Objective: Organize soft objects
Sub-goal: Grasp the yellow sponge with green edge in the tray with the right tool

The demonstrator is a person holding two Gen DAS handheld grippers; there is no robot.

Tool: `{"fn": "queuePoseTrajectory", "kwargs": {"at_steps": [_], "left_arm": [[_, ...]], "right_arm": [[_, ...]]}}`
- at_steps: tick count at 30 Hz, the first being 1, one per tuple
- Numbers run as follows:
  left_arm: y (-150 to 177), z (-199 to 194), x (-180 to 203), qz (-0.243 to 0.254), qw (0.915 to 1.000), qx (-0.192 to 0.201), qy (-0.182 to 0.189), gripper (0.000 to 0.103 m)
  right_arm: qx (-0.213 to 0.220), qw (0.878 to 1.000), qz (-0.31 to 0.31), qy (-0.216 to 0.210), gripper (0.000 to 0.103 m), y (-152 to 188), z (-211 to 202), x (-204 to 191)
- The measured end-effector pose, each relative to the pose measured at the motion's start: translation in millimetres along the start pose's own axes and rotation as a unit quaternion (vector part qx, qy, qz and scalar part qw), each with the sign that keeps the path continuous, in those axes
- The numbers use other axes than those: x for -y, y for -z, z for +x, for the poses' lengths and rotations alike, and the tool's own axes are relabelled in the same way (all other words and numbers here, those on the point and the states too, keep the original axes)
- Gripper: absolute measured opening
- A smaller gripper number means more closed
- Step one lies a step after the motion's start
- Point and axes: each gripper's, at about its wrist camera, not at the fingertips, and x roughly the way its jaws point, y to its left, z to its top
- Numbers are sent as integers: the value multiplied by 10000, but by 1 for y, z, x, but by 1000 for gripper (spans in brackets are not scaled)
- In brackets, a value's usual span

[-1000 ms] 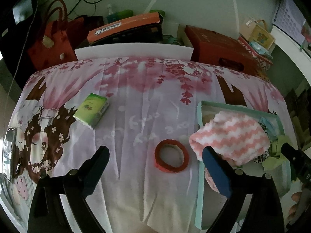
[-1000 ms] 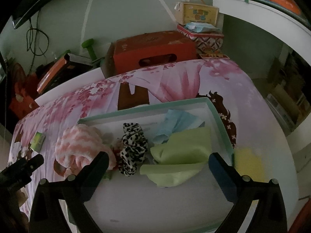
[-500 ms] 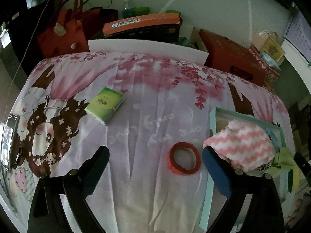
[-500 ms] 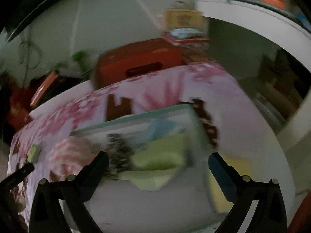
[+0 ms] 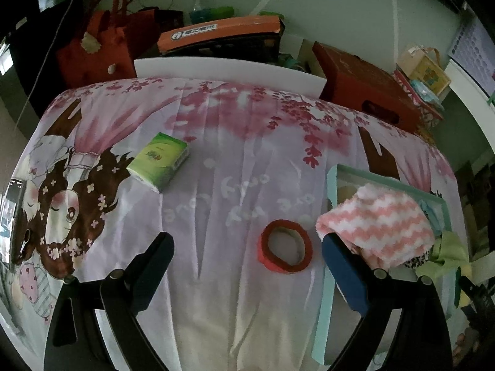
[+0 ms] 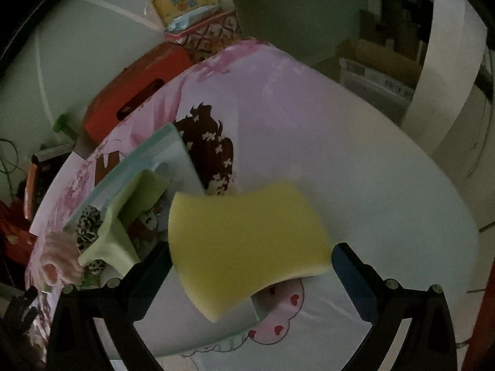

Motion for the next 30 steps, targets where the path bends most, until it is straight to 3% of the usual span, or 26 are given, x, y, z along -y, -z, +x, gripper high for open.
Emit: {"fn": "queuePoseTrajectory", "kwargs": {"at_steps": [6, 10, 23, 26, 30], "left_arm": [[2, 3, 5, 94, 9999, -66, -3, 96], [2, 5, 5, 113, 9999, -91, -19, 96], [2, 4, 4, 105, 9999, -107, 5, 96], [2, 4, 4, 97, 9999, -105, 11, 96], [2, 4, 3, 90, 9999, -97, 3, 96]], "right_arm": [[-194, 9994, -104, 250, 103, 4, 12, -1], [-39, 9998, -31, 196, 103, 1, 5, 1], [535, 9964, -435, 486, 59, -5, -22, -17], [718, 9947, -588, 442, 52, -6, -32, -25], [1030, 9901, -827, 464, 51, -6, -52, -39]]}}
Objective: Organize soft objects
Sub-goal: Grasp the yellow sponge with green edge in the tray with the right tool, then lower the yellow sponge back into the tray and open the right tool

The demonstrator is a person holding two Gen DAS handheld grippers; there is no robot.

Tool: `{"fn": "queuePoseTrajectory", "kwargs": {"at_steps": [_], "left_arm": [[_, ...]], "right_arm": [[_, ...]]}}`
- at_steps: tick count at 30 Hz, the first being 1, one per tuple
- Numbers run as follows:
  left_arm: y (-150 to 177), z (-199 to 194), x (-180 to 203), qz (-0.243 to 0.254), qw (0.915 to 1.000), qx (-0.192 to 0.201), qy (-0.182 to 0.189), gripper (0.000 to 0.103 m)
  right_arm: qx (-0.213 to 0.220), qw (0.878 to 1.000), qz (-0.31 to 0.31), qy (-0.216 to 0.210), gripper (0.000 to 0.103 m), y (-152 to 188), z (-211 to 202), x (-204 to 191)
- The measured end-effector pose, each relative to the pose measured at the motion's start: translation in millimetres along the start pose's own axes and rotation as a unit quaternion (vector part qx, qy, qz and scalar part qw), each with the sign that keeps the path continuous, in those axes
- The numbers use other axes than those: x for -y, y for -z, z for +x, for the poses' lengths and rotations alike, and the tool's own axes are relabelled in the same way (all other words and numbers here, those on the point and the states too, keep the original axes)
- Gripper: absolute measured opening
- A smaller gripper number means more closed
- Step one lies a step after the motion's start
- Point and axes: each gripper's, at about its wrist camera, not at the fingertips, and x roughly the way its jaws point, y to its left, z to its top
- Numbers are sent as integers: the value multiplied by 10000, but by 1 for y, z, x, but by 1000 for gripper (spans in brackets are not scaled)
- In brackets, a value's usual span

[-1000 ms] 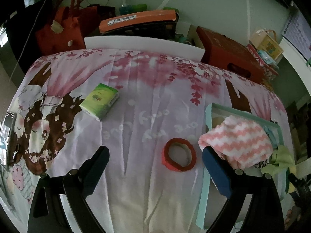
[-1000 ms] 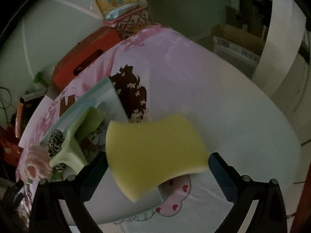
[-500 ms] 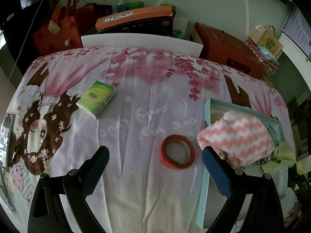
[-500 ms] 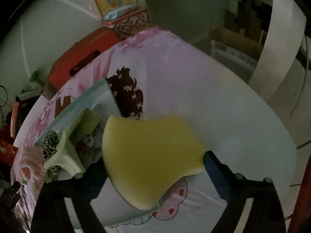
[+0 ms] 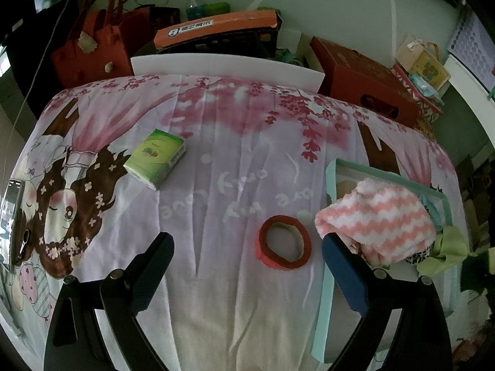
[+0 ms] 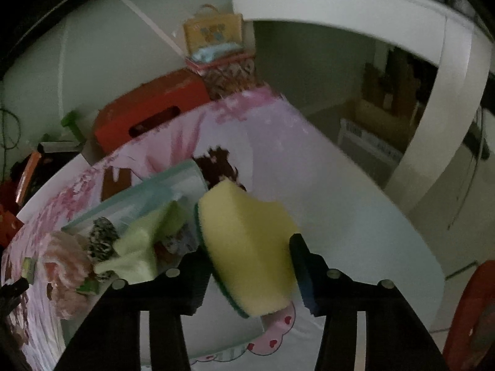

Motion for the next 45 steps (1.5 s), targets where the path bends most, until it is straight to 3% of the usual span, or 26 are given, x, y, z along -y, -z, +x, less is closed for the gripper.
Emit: {"fn": "queuePoseTrajectory", "kwargs": {"at_steps": [5, 10, 16, 20, 24, 27, 38, 45], "left_arm": [[0, -1, -2, -36, 10000, 19, 6, 96], [0, -1, -3, -37, 10000, 20, 14, 96], [0, -1, -4, -62, 10000, 3, 4, 96], [0, 0, -4, -57, 10000, 0, 0, 96], [0, 0, -3, -37, 10000, -11, -15, 97], [1, 0, -3, -34, 10000, -10, -21, 96], [0, 0, -6, -72, 10000, 0, -40, 96], [-1, -8, -13, -145, 9998, 93, -73, 96]], "right_arm": [[238, 9989, -217, -351, 51, -4, -20, -17], [-28, 9965, -337, -769, 51, 1, -12, -33], [-376, 9968, -314, -630, 52, 8, 7, -35], [-456, 9962, -344, -664, 56, 10, 9, -39], [-565, 9937, -429, -870, 71, 11, 9, -47], [-581, 9916, -481, -1048, 74, 12, 6, -53], [-168, 9879, -366, -1495, 75, 5, -23, -61], [169, 9808, -691, -1815, 75, 5, -44, -94]]}}
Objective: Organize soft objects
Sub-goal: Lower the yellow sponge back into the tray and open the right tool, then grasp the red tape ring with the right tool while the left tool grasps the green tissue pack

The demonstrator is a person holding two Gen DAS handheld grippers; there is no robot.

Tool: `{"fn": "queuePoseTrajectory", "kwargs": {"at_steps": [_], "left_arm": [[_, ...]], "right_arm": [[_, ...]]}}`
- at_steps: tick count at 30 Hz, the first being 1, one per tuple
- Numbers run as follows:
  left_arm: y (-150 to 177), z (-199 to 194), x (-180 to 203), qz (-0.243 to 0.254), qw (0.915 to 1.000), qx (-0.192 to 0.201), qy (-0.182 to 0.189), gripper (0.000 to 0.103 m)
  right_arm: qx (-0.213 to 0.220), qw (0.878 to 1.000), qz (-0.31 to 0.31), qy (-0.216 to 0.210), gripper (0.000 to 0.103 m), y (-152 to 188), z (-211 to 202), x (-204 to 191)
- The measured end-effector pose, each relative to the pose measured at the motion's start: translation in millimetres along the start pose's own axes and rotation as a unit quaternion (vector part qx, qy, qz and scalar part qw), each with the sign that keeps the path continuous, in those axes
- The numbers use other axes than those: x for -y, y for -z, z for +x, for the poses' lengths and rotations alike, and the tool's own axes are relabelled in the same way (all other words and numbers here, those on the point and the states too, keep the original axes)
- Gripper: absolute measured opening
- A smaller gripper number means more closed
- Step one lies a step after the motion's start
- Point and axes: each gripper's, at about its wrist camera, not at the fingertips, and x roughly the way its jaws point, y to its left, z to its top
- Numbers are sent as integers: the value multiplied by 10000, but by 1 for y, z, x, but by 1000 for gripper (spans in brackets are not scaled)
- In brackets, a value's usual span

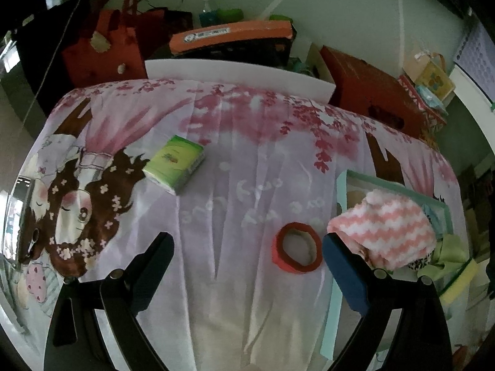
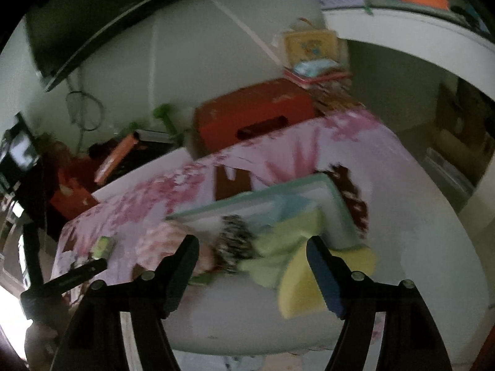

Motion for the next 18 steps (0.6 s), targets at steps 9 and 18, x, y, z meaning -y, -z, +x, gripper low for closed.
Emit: {"fn": "queuePoseTrajectory", "kwargs": {"at_steps": [9, 18], "left_arm": [[-4, -13, -25, -259, 9993, 203, -177, 96], [-2, -22, -59, -569, 9974, 281, -353, 97]], "right_arm": [[-129, 9952, -822, -507, 75, 12, 22, -72], [-434, 9861, -1364, -848, 75, 35, 51, -125]]}}
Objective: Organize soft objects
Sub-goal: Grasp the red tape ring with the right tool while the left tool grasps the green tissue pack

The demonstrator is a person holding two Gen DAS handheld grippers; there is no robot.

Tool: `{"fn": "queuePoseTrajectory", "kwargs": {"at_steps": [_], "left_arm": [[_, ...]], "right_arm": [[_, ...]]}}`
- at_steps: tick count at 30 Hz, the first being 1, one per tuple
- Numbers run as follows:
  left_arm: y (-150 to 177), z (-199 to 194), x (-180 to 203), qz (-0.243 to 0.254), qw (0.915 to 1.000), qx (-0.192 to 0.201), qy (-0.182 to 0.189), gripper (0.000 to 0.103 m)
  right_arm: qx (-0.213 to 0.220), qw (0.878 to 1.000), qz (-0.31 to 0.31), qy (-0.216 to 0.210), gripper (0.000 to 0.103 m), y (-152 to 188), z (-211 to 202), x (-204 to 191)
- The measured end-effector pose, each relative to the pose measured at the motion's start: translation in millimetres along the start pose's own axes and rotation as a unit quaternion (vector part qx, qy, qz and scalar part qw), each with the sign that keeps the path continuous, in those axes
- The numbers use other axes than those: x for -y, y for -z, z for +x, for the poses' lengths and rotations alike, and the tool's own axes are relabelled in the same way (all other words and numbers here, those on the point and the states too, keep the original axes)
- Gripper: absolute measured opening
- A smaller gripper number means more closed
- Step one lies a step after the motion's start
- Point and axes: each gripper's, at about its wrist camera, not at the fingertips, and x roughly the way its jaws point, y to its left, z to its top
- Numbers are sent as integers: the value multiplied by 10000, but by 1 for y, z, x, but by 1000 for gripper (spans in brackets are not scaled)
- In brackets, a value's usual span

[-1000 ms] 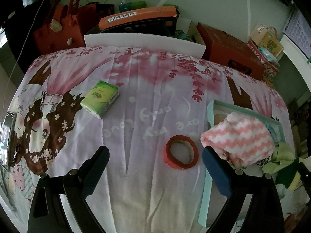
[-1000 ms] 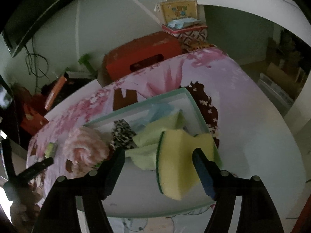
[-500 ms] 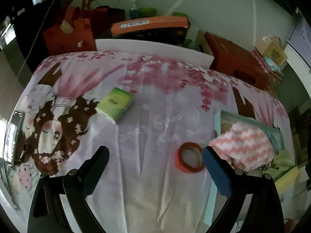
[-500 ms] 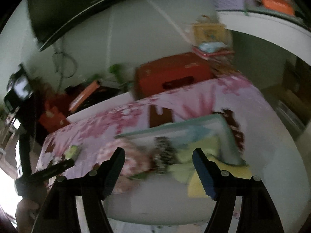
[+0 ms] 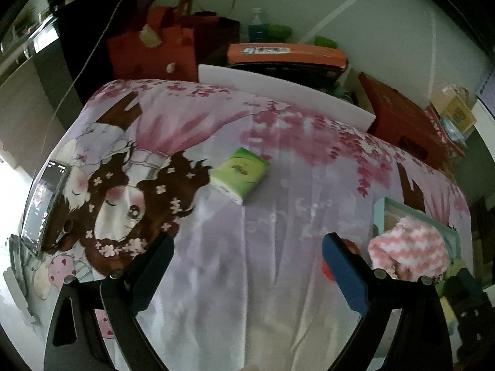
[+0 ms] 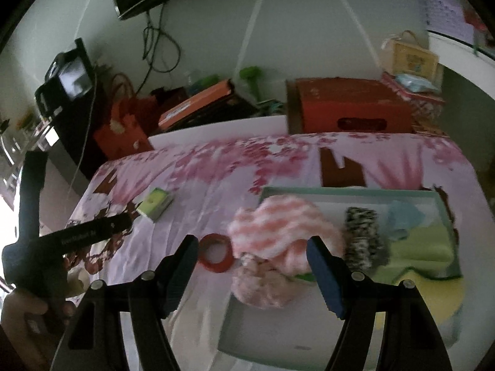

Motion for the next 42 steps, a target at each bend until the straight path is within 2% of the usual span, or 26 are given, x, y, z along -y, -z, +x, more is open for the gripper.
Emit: {"fn": "queuePoseTrajectory", "kwargs": {"at_steps": [12, 21, 24, 31, 33, 38, 42], "left_arm": [[-2, 5, -36, -316, 9993, -87, -164, 97], [-4, 18, -57, -496, 9983, -207, -236, 97], [-3, 24, -63, -569, 9977, -281, -233, 97], [-3, 33, -72, -666, 9969, -373, -196, 97], [-4, 38, -74, -661, 9968, -401, -179, 97], [-5, 55, -77, -717, 9957, -577, -56, 97], [-9, 60, -73, -630, 9967, -505, -107, 97]], "right_arm": [[-179, 9992, -211, -303, 75, -1, 33, -36], [-384, 9951, -715, -558, 74, 8, 65, -74], [-585, 9940, -742, -546, 63, 14, 80, -78], [-828, 9923, -837, -383, 46, 22, 104, -80], [-881, 9919, -868, -290, 34, 23, 111, -80], [-957, 9912, -895, -170, 26, 22, 124, -80], [-1127, 9902, -823, -63, 26, 23, 137, -76]]}}
